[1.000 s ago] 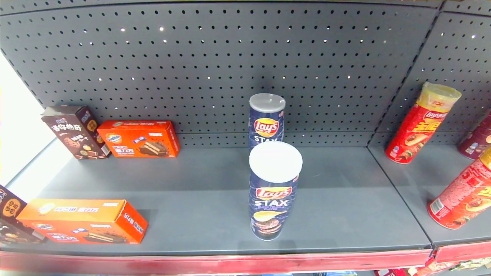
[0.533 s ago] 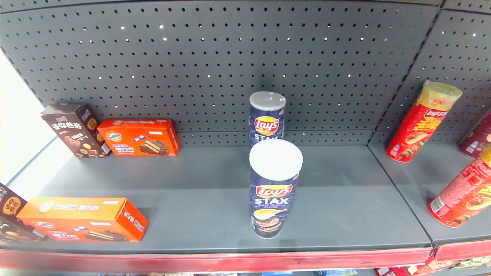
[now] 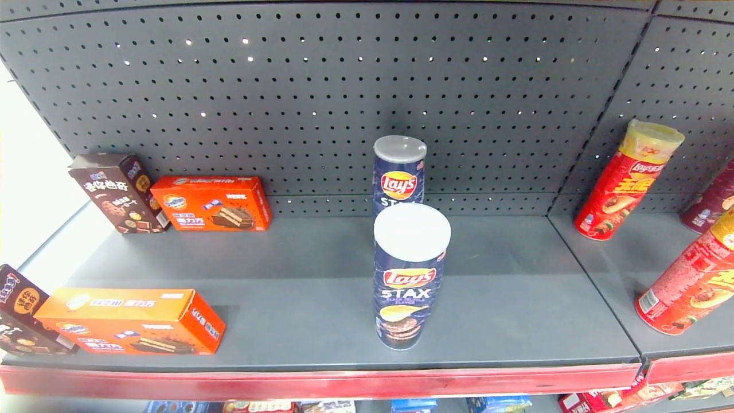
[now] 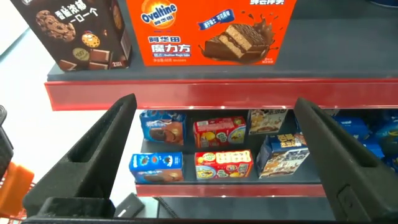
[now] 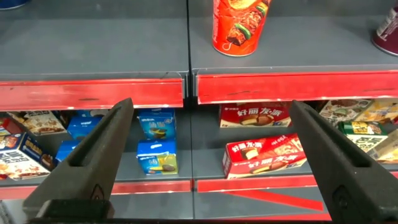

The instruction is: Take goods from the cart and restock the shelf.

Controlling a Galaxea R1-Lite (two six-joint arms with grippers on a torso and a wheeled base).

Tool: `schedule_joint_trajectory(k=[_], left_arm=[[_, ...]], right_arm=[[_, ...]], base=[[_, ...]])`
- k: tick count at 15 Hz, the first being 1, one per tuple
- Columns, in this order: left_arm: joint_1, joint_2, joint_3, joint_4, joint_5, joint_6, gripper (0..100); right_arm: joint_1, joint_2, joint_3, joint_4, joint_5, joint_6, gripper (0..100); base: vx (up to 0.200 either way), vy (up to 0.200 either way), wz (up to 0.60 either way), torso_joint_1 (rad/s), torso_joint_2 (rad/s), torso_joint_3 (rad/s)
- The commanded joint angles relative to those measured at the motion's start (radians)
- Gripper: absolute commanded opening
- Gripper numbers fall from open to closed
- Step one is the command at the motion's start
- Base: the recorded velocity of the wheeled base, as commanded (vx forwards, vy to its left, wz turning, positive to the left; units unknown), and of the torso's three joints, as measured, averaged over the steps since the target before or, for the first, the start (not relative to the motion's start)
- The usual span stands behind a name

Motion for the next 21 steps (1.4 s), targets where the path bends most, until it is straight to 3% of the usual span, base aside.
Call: schedule_joint_trajectory(k=[1, 21], left_arm=[[0.000, 0.001, 0.000, 0.000, 0.001, -0.001, 100], [0.000, 0.001, 0.000, -0.001, 0.001, -0.003, 100]], right_arm=[[0.000, 0.002, 0.000, 0.000, 0.000, 0.000, 100], [0.000, 0.002, 0.000, -0.002, -0.002, 0.002, 100]], base=[[0.000, 0.000, 0.00, 0.000, 0.00, 0.000], [0.000, 0.000, 0.00, 0.000, 0.00, 0.000]])
